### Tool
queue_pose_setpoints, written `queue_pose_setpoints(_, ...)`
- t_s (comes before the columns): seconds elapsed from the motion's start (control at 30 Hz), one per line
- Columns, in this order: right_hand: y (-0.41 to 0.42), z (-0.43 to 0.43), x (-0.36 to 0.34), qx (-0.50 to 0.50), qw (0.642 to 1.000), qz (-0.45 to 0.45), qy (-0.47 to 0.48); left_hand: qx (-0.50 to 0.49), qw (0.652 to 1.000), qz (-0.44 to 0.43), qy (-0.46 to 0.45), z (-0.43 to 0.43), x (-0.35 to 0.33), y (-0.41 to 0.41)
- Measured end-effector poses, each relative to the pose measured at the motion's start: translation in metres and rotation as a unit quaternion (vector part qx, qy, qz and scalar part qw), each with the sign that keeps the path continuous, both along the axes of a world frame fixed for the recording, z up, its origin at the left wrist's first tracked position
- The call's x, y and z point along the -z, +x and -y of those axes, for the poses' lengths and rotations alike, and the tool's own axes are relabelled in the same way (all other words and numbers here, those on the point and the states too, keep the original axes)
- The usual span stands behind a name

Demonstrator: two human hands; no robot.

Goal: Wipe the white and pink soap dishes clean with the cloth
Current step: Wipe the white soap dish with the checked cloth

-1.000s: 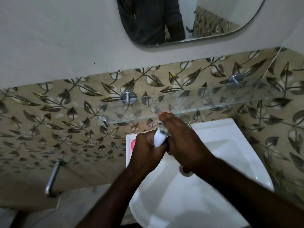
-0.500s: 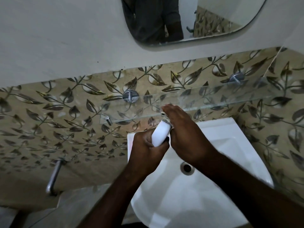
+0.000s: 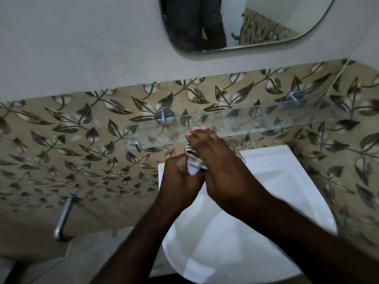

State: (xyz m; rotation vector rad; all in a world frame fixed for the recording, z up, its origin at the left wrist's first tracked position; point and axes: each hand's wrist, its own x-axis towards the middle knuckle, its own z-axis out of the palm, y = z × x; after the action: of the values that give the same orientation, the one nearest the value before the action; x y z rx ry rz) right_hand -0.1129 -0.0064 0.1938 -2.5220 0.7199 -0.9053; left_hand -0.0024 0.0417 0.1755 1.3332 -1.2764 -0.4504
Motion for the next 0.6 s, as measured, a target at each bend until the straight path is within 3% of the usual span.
queue_pose_setpoints(0.1, -0.007, 0.023, -0.006, -0.024, 0.997, 0.021, 0.064, -0.038, 0.999, -0.014, 0.016, -0.006, -0.004, -0.005)
queue_pose_setpoints(0.17, -0.015, 0.039, -0.01, -0.021, 0.985, 0.06, 0.163, -0.074, 0.995, -0.055, 0.032, -0.008, -0.006, -0.01)
queue_pose_setpoints(0.27, -0.028, 0.055, -0.011, -0.127, 0.898, 0.145, 0.396, -0.07, 0.981, -0.18, 0.012, -0.009, -0.006, -0.004)
queue_pose_setpoints(0.37, -0.033, 0.064, -0.004, -0.162, 0.817, 0.227, 0.504, -0.013, 0.965, -0.263, -0.003, -0.008, -0.002, -0.003)
queue_pose_setpoints(0.43, -0.033, 0.065, -0.002, -0.156, 0.826, 0.226, 0.493, 0.041, 0.947, -0.318, 0.006, -0.006, 0.001, 0.0)
queue_pose_setpoints(0.5, -0.038, 0.067, -0.008, -0.144, 0.872, 0.178, 0.433, 0.14, 0.926, -0.346, 0.053, -0.006, -0.002, 0.013)
queue_pose_setpoints(0.6, -0.045, 0.068, -0.025, -0.148, 0.925, 0.058, 0.344, 0.271, 0.906, -0.266, 0.185, -0.004, -0.012, 0.036)
